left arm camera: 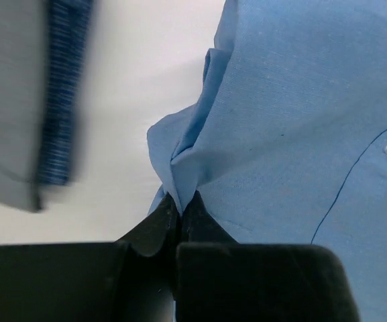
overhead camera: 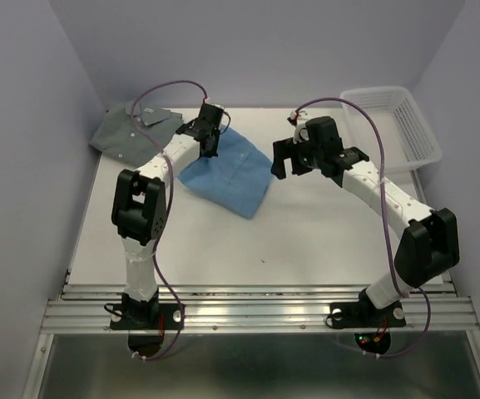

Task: Fold and stack the long sleeve shirts
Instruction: Neatly place the folded shirt to the corner

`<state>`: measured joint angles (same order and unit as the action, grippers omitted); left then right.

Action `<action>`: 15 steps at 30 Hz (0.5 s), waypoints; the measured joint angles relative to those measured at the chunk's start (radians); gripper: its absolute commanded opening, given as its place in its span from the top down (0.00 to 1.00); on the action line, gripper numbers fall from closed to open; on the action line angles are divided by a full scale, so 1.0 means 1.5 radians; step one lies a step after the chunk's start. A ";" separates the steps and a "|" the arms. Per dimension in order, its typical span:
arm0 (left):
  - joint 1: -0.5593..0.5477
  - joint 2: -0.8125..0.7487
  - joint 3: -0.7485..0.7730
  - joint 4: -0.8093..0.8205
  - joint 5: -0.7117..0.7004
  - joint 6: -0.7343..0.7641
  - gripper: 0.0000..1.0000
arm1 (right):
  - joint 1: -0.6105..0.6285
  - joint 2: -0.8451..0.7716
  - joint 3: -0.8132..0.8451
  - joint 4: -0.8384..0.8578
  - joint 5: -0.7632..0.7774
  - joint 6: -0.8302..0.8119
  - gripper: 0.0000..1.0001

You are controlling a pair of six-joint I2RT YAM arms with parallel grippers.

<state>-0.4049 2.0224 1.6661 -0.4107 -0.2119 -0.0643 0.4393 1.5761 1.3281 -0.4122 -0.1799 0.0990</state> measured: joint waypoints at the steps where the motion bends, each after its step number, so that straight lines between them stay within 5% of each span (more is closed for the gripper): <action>1: 0.007 0.000 0.029 -0.009 -0.037 0.033 1.00 | 0.000 -0.003 -0.001 0.000 0.006 -0.001 0.00; 15: 0.173 -0.005 0.155 0.046 -0.263 0.387 1.00 | 0.000 -0.027 -0.002 0.002 0.119 -0.012 0.00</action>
<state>-0.1455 2.0155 1.8984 -0.3412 -0.6060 0.5159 0.4393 1.5356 1.3247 -0.4091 -0.0010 0.0814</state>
